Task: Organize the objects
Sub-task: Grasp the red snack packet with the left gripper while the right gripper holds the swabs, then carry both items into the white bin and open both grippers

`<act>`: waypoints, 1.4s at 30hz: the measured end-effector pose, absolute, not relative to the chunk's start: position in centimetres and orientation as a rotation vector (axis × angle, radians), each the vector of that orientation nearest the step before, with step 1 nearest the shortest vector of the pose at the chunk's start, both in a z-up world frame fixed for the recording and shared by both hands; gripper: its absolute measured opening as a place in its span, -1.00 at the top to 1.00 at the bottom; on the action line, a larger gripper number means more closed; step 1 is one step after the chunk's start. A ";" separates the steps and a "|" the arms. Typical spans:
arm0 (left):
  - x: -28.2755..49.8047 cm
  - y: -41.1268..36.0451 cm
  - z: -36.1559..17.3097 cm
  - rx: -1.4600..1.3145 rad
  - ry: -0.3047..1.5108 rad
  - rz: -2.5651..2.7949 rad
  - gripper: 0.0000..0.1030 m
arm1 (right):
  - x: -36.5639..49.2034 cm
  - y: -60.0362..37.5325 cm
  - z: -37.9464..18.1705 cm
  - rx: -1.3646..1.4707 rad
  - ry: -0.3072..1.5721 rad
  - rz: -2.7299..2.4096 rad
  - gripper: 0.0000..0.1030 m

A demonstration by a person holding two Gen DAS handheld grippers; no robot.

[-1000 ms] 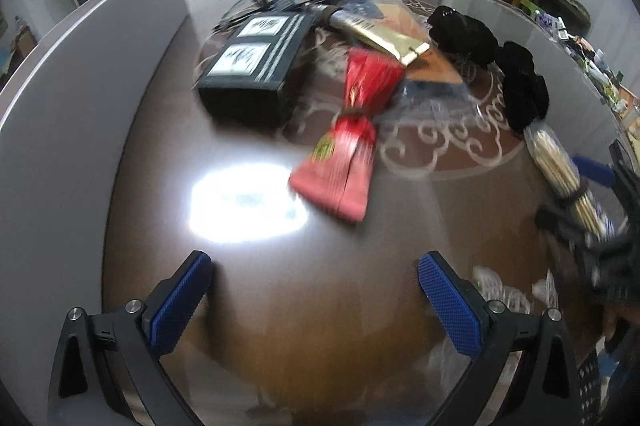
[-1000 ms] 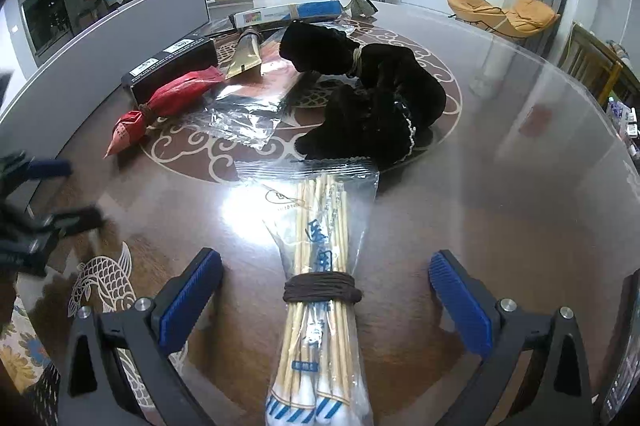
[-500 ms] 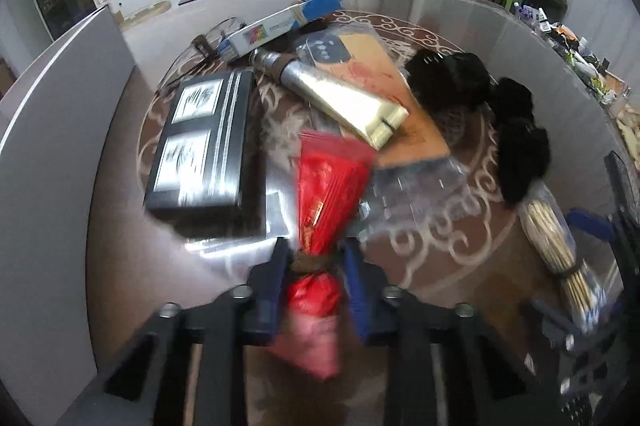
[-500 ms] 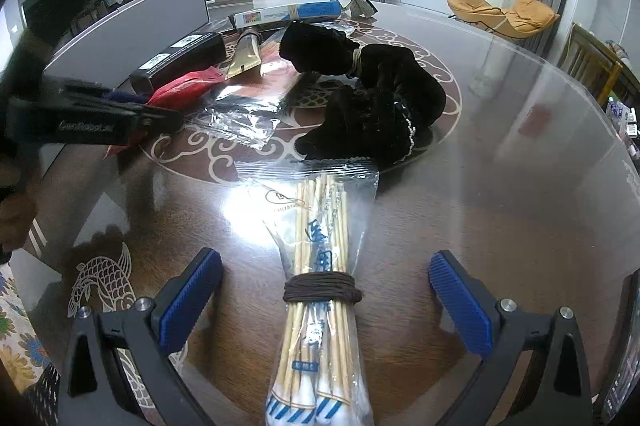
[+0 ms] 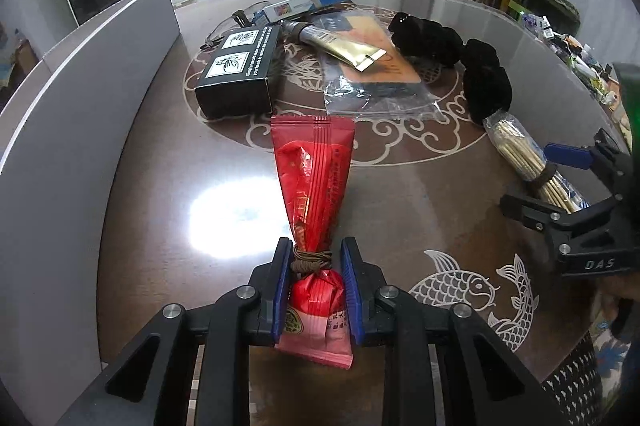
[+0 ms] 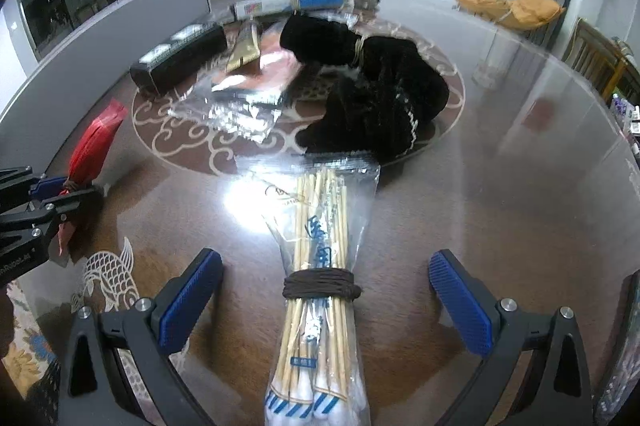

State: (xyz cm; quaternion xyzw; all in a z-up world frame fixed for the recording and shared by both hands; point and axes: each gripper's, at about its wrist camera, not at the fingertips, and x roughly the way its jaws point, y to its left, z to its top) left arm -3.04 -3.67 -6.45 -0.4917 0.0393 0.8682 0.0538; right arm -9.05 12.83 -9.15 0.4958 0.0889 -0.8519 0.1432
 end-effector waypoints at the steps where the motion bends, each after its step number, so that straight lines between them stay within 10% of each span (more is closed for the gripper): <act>1: -3.1 -3.7 -6.5 -1.494 0.115 2.640 0.53 | -9.3 12.7 -9.1 1.464 0.267 -2.431 -1.00; 9: -3.2 -3.7 -6.4 -1.495 0.122 2.638 0.53 | -9.8 12.6 -8.6 1.572 0.223 -2.314 -0.92; 13: -2.9 -4.2 -6.4 -1.465 0.048 2.640 0.58 | -9.7 13.3 -7.5 1.561 0.205 -2.354 0.43; 25: 1.4 -7.7 -1.2 -1.198 -0.250 2.692 0.59 | -8.4 13.9 -3.1 1.452 -0.046 -2.364 0.43; 42: 3.1 -32.5 5.2 -1.389 -0.341 3.156 0.56 | -11.1 -19.7 7.4 1.084 -0.160 -1.949 0.40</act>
